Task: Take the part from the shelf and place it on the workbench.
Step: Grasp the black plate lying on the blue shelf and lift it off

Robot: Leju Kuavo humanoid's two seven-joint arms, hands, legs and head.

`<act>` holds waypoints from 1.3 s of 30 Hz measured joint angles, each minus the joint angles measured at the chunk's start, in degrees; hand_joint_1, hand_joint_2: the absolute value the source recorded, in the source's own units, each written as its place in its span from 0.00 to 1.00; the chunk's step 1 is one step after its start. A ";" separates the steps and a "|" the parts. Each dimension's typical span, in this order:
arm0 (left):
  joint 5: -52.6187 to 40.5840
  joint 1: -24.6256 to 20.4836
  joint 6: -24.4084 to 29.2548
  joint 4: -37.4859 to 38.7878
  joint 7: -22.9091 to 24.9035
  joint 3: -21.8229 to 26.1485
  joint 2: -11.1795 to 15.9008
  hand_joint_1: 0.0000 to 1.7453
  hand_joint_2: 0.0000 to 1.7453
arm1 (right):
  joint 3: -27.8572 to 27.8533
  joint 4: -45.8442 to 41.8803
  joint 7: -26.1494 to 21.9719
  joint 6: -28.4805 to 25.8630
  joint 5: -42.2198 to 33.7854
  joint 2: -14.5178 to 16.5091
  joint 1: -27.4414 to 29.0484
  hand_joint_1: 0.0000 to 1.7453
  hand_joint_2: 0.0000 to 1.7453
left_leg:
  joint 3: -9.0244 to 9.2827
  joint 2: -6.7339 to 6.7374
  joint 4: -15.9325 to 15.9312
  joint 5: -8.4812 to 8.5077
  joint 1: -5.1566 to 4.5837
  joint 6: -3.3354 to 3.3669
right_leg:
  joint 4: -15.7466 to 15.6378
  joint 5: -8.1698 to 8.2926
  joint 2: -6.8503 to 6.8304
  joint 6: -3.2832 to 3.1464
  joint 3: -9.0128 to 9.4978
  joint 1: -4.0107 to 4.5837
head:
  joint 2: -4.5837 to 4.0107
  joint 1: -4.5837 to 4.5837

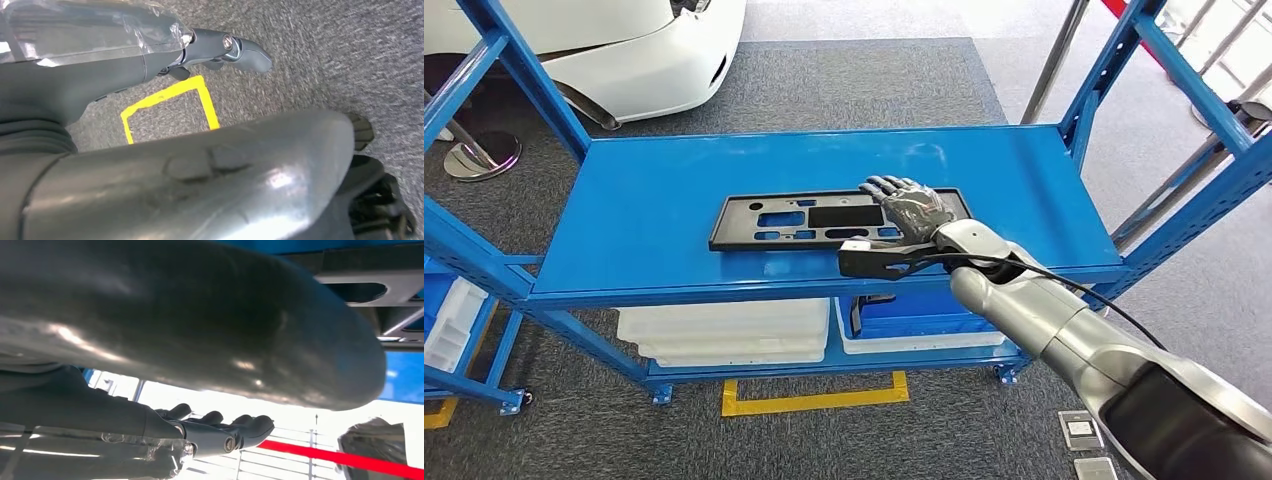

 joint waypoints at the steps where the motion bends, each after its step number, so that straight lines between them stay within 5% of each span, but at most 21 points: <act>1: 0.02 -0.01 -0.01 0.00 0.00 0.00 0.00 0.00 0.00 | -0.01 0.08 0.01 0.00 0.02 -0.03 0.15 0.00 0.00 | 0.16 -0.02 0.04 -0.18 -0.09 0.15 | 3.64 -0.92 0.00 0.04 -2.22 0.00 | 0.00 0.33; 3: 0.08 0.05 -0.03 0.00 -0.01 0.00 0.00 0.00 0.00 | -0.02 0.25 0.00 0.00 0.11 -0.07 0.40 0.00 0.00 | 0.60 -0.10 0.22 -0.66 -0.20 0.19 | 5.20 0.43 -0.01 0.05 -4.11 -0.01 | 0.00 0.82; 5: 0.11 0.05 -0.03 0.00 -0.03 0.00 -0.01 0.00 0.00 | -0.08 0.34 -0.01 -0.01 0.26 -0.07 0.36 0.00 0.00 | 1.20 -0.17 0.61 -1.42 -0.19 -0.07 | -1.43 5.14 -0.04 -0.14 -1.95 0.00 | 0.00 1.26; 7: 0.14 -0.02 -0.03 0.00 -0.07 0.00 -0.02 0.00 0.00 | -0.15 0.40 -0.02 -0.02 0.40 -0.06 0.22 0.00 0.00 | 1.40 -0.21 1.12 -2.14 -0.30 -0.58 | -7.67 7.78 -0.03 -0.52 0.59 0.20 | 0.00 1.49; 12: 0.25 0.05 -0.04 0.00 -0.45 0.00 0.00 0.00 0.00 | -0.23 0.60 0.45 -0.16 1.26 0.07 0.08 0.00 0.00 | 1.35 -0.17 1.43 -2.61 -0.30 -0.81 | -9.53 7.46 0.11 -1.00 1.39 0.45 | 0.00 0.93; 16: 0.25 0.03 -0.07 0.00 -0.68 0.00 0.00 0.00 0.00 | -0.26 0.71 1.07 -0.33 1.87 0.14 0.06 0.00 1.00 | 1.64 -0.15 0.89 -2.57 -0.21 -0.96 | -9.53 7.20 0.10 -1.43 1.46 0.60 | 0.00 0.52; 26: 0.19 0.06 -0.14 0.00 -0.68 0.00 0.00 0.00 0.00 | -0.49 1.20 1.37 -1.24 1.28 0.18 0.06 0.00 1.00 | 1.81 -0.18 0.45 -2.38 -0.19 -1.72 | -9.52 7.14 0.07 -1.70 1.53 0.66 | 0.00 0.19; 39: -0.02 0.03 -0.23 0.00 -0.66 0.00 0.00 0.00 0.00 | -0.85 1.86 0.27 -0.89 -0.39 0.53 -0.15 0.00 1.00 | 1.88 -0.19 0.50 -2.38 -0.21 -1.73 | -9.56 7.16 0.04 -1.70 1.67 0.48 | 0.00 0.42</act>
